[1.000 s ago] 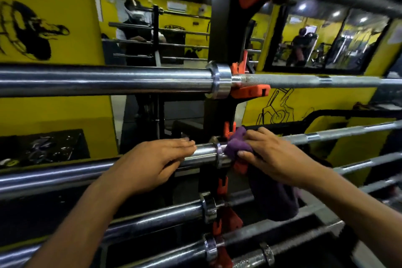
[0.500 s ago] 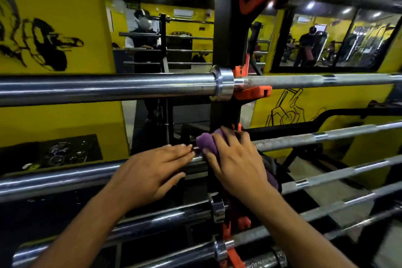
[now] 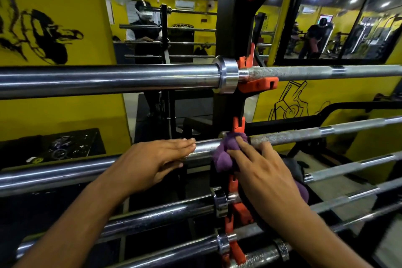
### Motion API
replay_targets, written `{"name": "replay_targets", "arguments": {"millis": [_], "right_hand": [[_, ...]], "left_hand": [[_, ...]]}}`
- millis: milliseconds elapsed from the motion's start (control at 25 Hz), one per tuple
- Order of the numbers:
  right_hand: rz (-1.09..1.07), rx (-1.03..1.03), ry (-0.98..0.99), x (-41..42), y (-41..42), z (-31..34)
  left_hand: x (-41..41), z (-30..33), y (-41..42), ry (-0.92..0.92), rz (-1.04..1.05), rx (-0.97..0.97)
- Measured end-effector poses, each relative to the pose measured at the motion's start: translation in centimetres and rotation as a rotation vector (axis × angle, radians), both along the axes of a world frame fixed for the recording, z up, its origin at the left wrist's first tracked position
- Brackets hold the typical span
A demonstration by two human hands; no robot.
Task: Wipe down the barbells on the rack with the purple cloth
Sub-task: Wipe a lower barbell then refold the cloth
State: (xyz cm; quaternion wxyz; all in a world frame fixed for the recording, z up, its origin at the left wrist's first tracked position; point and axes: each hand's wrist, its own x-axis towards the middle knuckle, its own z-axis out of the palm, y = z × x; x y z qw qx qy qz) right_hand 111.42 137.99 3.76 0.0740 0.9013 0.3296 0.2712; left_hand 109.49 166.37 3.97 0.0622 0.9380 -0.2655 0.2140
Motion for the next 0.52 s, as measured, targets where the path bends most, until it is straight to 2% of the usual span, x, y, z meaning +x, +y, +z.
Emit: {"name": "replay_targets", "arguments": {"millis": [40,120,280,360,440,520], "right_hand": [[-0.005,-0.018,0.039,-0.5,-0.7,0.0],[0.012,0.082,0.063,-1.5,-2.0,0.0],[0.128,0.573,0.052,-3.5,-2.4,1.0],[0.171,0.752,0.007,-2.8,-0.9,1.3],[0.136,0.766,0.026,-0.9,2.0,0.5],[0.055,0.655,0.053,1.0,4.9,-1.1]], "left_hand": [[0.2,0.1,0.1,0.020,-0.003,0.001],[0.6,0.3,0.3,0.050,-0.003,0.007],[1.0,0.8,0.4,0.121,0.001,-0.007],[1.0,1.0,0.4,0.131,-0.001,-0.033],[0.9,1.2,0.2,0.150,-0.005,-0.054],[1.0,1.5,0.1,0.155,0.005,-0.060]]}}
